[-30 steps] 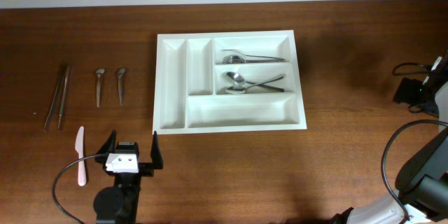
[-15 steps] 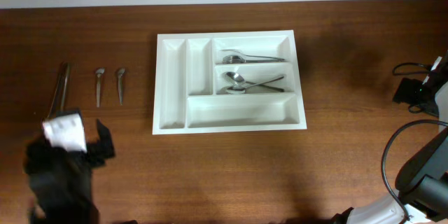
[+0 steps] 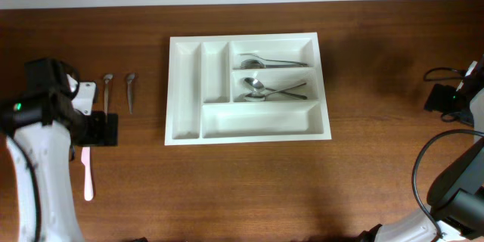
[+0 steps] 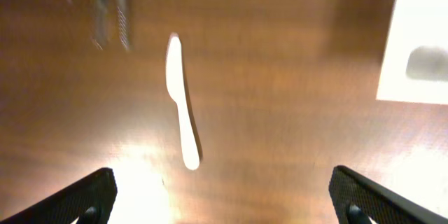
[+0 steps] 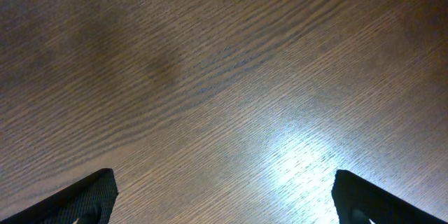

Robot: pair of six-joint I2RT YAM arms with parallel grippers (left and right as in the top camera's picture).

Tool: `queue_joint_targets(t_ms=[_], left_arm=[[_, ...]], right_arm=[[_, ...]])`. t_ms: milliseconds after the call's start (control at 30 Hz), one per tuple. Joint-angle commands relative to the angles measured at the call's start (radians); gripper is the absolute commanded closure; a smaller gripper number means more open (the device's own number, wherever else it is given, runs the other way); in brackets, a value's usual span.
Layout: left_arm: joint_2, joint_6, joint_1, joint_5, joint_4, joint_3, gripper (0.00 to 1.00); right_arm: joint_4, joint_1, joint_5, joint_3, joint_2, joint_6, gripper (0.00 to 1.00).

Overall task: Pack container
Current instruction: 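Move the left gripper up over the two silver spoons left of the tray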

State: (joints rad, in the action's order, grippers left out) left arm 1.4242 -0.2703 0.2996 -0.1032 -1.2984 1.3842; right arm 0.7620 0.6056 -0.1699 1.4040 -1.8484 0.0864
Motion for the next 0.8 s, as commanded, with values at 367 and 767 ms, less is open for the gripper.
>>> queue_joint_targets(t_ms=[367, 767], left_arm=[[0.257, 0.021, 0.004, 0.073, 0.208, 0.016, 0.01], [0.455, -0.004, -0.102, 0.082, 0.253, 0.264, 0.01]], right_arm=[[0.0, -0.003, -0.002, -0.007, 0.011, 0.003, 0.01], [0.0, -0.003, -0.002, -0.007, 0.011, 0.003, 0.01]])
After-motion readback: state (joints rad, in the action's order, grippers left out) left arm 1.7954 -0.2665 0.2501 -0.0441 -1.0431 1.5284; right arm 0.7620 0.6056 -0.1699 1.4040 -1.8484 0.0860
